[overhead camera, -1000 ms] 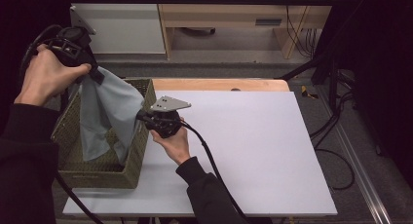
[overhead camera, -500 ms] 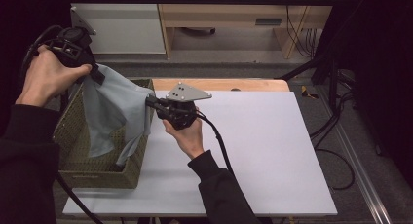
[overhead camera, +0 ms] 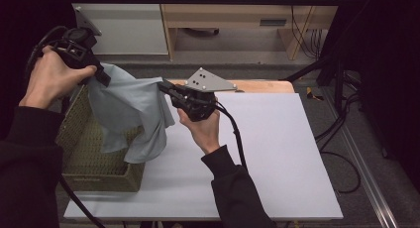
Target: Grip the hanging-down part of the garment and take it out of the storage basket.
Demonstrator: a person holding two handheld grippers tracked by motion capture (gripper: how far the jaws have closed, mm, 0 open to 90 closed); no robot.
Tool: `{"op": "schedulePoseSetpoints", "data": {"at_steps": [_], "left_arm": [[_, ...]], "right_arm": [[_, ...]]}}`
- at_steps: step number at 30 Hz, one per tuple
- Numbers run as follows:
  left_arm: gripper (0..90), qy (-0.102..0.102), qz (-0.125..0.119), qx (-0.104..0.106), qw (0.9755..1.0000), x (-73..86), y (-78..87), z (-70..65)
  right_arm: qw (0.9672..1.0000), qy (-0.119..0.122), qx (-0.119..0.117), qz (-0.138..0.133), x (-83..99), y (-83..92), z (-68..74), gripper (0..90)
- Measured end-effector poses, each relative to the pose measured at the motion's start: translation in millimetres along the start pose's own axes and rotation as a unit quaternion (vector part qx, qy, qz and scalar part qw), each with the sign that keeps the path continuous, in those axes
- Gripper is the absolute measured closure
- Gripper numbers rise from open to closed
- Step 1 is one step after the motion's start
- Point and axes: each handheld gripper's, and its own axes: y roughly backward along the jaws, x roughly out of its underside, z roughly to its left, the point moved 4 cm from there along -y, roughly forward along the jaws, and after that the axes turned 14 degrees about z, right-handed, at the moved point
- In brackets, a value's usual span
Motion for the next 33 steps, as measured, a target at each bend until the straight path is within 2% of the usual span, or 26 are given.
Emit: {"op": "schedulePoseSetpoints", "data": {"at_steps": [10, 15, 20, 25, 33], "left_arm": [[79.5, -0.011, 0.0, 0.003, 0.9999, -4.7, -0.4, -10.3], [79.5, -0.017, 0.004, 0.002, 0.9998, -6.0, -2.4, -14.0], [79.5, -0.018, 0.006, -0.004, 0.9998, -5.1, -1.7, -14.5], [79.6, -0.021, 0.001, 0.001, 0.9998, -5.1, -3.7, -17.1], [79.5, -0.036, 0.006, 0.0, 0.9993, -7.3, -10.0, -28.7]], "right_arm": [[0.9998, 0.004, 0.013, -0.014, -14.8, 11.9, -3.2, 90.0], [0.9998, 0.008, 0.015, -0.006, -13.3, 13.8, -3.1, 90.0], [0.9997, 0.007, 0.016, 0.019, 12.7, 10.9, -5.3, 90.0], [0.9986, -0.019, 0.001, 0.049, 48.9, 4.8, -9.2, 89.8], [0.9934, -0.038, -0.002, 0.109, 97.0, -9.2, -6.5, 89.1]]}}
